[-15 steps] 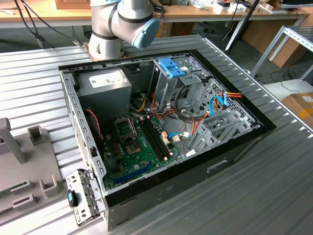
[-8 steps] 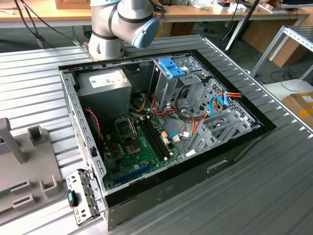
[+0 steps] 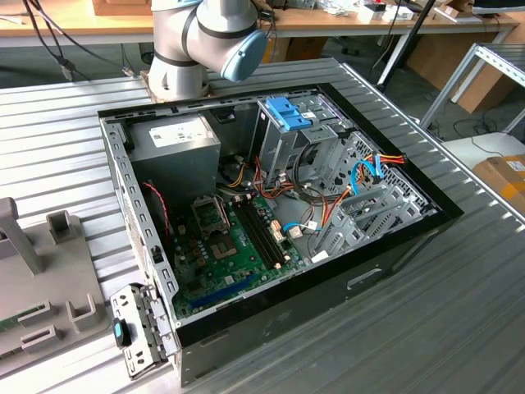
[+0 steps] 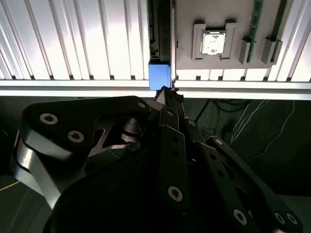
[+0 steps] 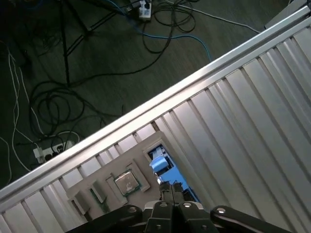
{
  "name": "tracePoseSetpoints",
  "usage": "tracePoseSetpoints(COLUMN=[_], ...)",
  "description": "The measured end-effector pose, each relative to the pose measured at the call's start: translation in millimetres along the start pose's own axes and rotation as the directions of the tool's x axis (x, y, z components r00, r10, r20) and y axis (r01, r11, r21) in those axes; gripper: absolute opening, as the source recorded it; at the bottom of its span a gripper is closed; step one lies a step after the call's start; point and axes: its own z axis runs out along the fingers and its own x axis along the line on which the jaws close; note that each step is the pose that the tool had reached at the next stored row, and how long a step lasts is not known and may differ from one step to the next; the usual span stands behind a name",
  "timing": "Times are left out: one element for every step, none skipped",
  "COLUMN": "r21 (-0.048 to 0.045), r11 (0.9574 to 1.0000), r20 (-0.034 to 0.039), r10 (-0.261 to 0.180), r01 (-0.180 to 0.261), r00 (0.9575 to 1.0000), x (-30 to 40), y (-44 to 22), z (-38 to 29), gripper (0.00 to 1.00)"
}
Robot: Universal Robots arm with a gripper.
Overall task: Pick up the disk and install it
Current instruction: 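Pick up the disk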
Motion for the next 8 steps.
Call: tracePoseSetpoints(r21=[-0.0002,-0.0002,-0.0002,-0.0002,-0.0002,-0.0005,-0.0013,-0.002], r11=[0.9999,0.9999,0.9999,0.9999,0.9999,0.9996,0.9978,0.9954], r20=[-0.0005,-0.0005,-0.0005,-0.0004,-0.0005,-0.0011,-0.0027,-0.0039], r10=[-0.011,-0.011,-0.011,-0.011,-0.013,-0.027,-0.066,-0.096], r01=[0.011,0.011,0.011,0.011,0.013,0.027,0.066,0.096], r00=[0.9999,0.9999,0.9999,0.9999,0.9999,0.9996,0.9978,0.9954], x=[0.0,0.0,0.0,0.0,0.0,0.0,0.0,0.0], y=[0.1,0.0,0.0,0.0,0.0,0.0,0.0,0.0], z=[0.0,0.0,0.0,0.0,0.0,0.0,0.1,0.1], gripper=[0.11,0.11,0.11,0.11,0.11,0.11,0.11,0.11])
